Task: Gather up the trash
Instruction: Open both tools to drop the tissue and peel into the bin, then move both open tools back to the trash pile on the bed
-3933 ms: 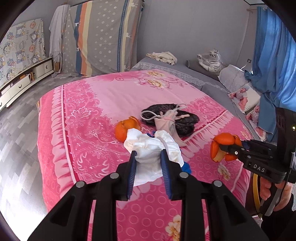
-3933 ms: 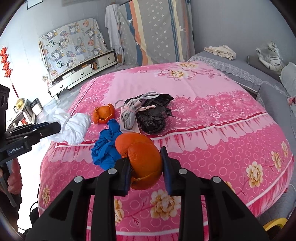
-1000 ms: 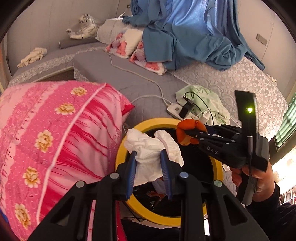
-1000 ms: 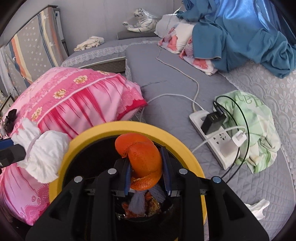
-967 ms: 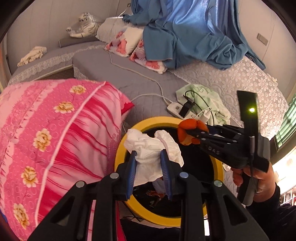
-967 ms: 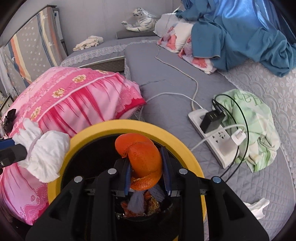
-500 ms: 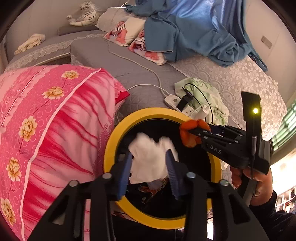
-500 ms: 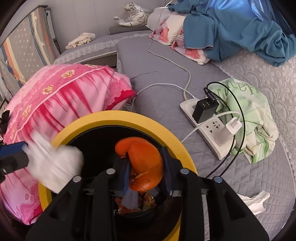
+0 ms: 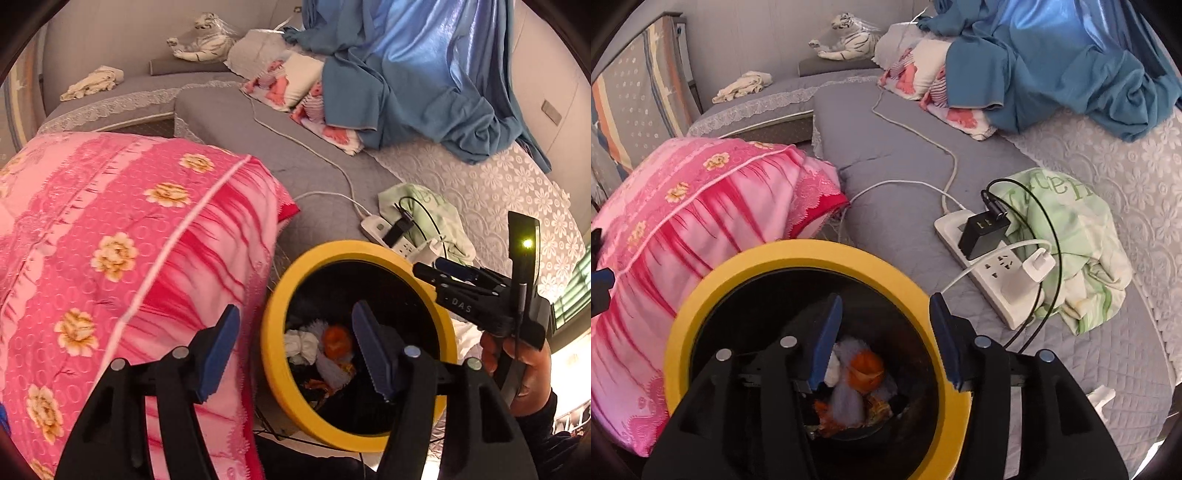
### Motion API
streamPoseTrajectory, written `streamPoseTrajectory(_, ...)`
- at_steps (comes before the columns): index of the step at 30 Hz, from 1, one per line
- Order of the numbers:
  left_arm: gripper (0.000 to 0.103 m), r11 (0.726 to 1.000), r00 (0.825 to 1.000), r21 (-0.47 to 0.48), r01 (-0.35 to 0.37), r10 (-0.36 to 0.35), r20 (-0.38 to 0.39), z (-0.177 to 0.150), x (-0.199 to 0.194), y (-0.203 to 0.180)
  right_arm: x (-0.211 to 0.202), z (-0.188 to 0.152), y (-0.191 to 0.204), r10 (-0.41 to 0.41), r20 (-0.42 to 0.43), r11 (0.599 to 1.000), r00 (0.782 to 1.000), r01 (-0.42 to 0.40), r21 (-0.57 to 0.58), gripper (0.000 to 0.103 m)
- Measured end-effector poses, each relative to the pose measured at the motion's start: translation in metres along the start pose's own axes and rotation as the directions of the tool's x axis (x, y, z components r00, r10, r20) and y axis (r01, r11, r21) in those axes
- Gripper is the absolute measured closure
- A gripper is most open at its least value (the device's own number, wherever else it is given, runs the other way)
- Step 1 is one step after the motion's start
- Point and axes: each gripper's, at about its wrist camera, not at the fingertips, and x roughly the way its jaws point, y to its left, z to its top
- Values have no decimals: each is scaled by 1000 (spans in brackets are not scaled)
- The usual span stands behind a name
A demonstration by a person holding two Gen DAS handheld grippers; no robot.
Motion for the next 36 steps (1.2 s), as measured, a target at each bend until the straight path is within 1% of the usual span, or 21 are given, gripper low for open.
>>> streamPoseTrajectory(3,43,1000,999,-12,-23,24,25,0,-13,11,-5,2,5,-2,14,1000,1000,2,-12,56)
streamPoseTrajectory(5,43,999,999,-31,-34,35,41,0,-23,22,-9,4,11,16,18,999,1000,-15,-28,56)
streamPoseTrajectory(10,43,993,992,-80,-91,98,78,-4,-52,52,-17,10,36,58,39,995,998,-54,-85,55)
streamPoseTrajectory(16,43,974,976,-143,-176,192,107,-19,-88,91,-29,17,74,135,62,978,989,-123,-167,54)
streamPoseTrajectory(20,43,954,960,-197,-225,252,121,-32,-113,119,-35,23,105,194,74,959,978,-174,-224,51)
streamPoseTrajectory(23,43,936,948,-241,-257,293,126,-43,-130,138,-39,26,130,243,73,940,967,-216,-264,50)
streamPoseTrajectory(25,43,923,939,-270,-275,318,129,-51,-141,150,-41,28,150,285,68,922,956,-254,-293,50)
streamPoseTrajectory(27,43,904,925,-301,-304,356,136,-59,-155,164,-42,29,166,321,59,905,945,-287,-315,49)
streamPoseTrajectory(30,43,881,908,-336,-332,395,139,-71,-171,179,-44,28,197,376,39,869,926,-338,-362,48)
streamPoseTrajectory(34,43,844,883,-383,-375,451,131,-88,-192,203,-49,26,233,435,12,825,900,-393,-406,47)
streamPoseTrajectory(36,43,832,875,-399,-385,467,127,-93,-198,212,-51,24,253,460,-3,800,888,-416,-432,47)
